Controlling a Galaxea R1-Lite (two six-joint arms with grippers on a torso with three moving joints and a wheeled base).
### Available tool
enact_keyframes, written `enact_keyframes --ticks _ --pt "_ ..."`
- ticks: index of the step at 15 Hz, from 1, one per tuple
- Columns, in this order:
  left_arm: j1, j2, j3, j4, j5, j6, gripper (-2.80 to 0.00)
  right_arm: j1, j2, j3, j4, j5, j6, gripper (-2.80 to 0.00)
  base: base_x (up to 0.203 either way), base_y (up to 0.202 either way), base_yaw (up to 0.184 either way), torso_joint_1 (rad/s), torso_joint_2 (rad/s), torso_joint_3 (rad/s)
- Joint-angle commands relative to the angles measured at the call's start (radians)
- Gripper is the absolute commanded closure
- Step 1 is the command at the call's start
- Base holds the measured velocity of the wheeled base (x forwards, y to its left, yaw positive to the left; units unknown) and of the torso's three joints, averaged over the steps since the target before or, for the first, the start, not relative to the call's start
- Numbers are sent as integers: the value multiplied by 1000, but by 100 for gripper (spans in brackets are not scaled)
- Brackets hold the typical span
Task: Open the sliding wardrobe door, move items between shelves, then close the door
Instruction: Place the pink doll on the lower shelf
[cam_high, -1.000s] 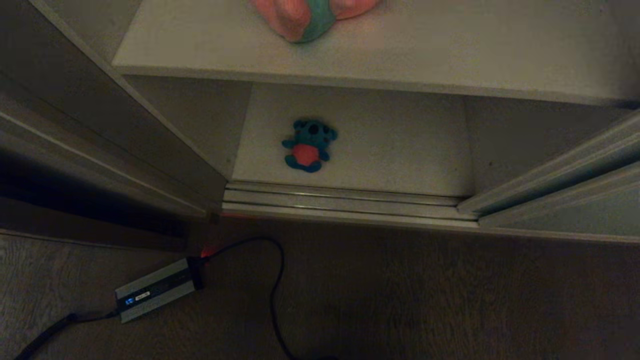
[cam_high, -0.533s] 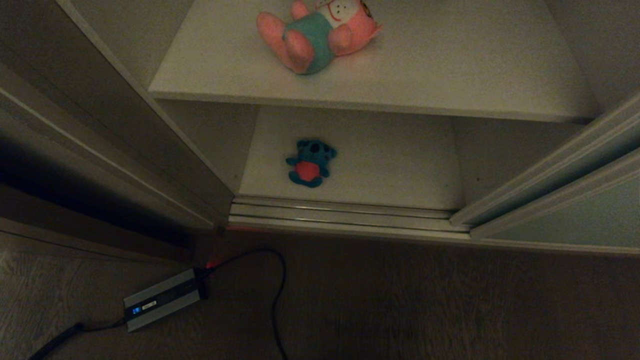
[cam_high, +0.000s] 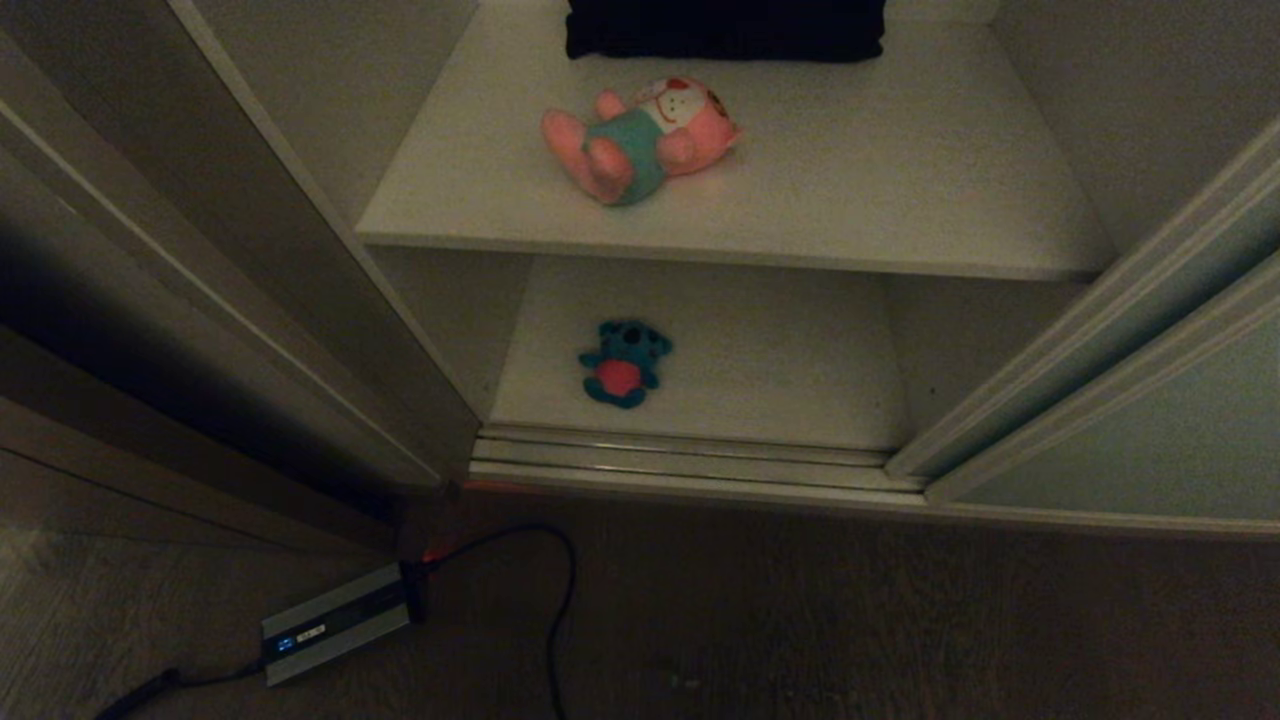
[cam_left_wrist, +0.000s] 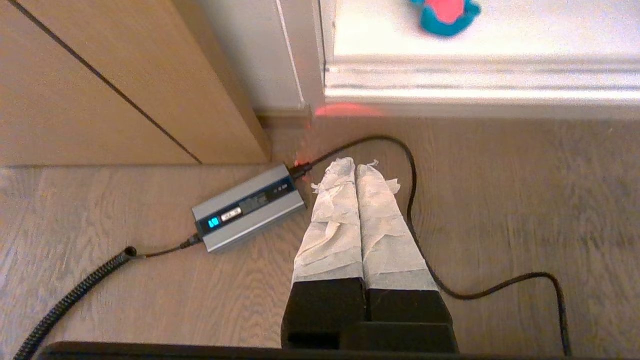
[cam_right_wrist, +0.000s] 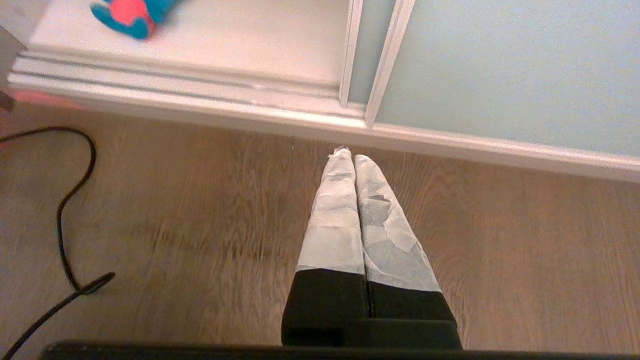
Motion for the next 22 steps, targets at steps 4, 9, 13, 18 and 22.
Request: enact_keyframes --ticks 4,9,13,18,22 --pt "-1 2 0 -5 -1 -7 0 0 1 3 0 0 0 0 0 0 0 3 1 192" --pt "-1 2 0 -2 7 -50 0 0 1 3 0 1 0 0 0 0 0 1 3 26" --pt "1 2 0 -7 6 -59 0 0 1 3 0 0 0 0 0 0 0 0 0 0" --pt "0 25 -216 22 -29 -49 0 0 1 3 0 0 0 0 0 0 0 0 0 0" --pt "-16 273 -454 33 -134 -53 0 0 1 3 0 2 0 0 0 0 0 0 0 0"
